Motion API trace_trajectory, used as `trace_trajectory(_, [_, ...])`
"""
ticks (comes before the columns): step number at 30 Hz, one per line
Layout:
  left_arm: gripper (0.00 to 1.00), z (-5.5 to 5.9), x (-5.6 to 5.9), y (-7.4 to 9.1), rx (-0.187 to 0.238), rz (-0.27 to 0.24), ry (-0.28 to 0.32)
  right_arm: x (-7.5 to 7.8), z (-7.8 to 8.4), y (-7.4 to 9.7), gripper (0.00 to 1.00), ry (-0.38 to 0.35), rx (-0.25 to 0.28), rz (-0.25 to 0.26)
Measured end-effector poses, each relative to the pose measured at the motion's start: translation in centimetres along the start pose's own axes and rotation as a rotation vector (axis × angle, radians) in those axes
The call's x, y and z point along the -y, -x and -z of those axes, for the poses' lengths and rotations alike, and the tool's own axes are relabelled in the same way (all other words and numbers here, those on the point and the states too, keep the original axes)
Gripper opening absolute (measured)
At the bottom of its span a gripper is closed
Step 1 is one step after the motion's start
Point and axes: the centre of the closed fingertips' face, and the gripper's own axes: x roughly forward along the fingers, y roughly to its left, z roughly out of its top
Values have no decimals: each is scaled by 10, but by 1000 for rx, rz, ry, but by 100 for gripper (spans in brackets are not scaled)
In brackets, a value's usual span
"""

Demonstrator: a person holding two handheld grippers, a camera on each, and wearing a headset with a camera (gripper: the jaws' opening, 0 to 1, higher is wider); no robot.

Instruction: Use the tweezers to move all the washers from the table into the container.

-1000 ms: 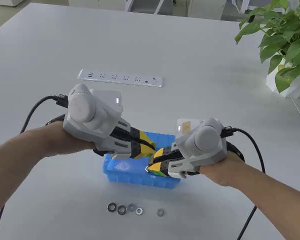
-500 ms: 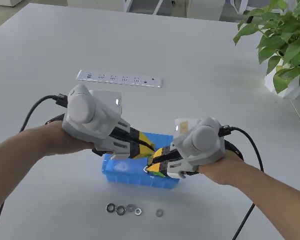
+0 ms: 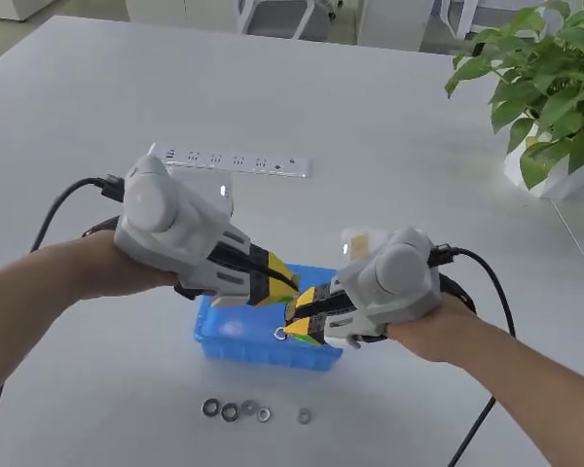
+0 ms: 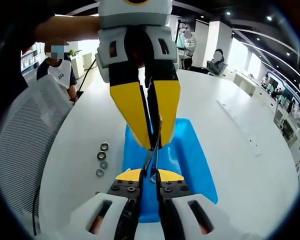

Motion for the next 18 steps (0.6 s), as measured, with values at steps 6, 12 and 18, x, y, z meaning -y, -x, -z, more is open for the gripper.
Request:
trace_trajectory(6, [6,-10,7,5,4,6,-9,-5,-8,8,11,0,10,14])
trace_trajectory(12, [6,-22,17,11,11,16,-32,-13,-17,19,11,2,27,27])
trace_trajectory(18, [6,-28,29,13,4,25,-52,-24,-21,30,14,-12,33,44])
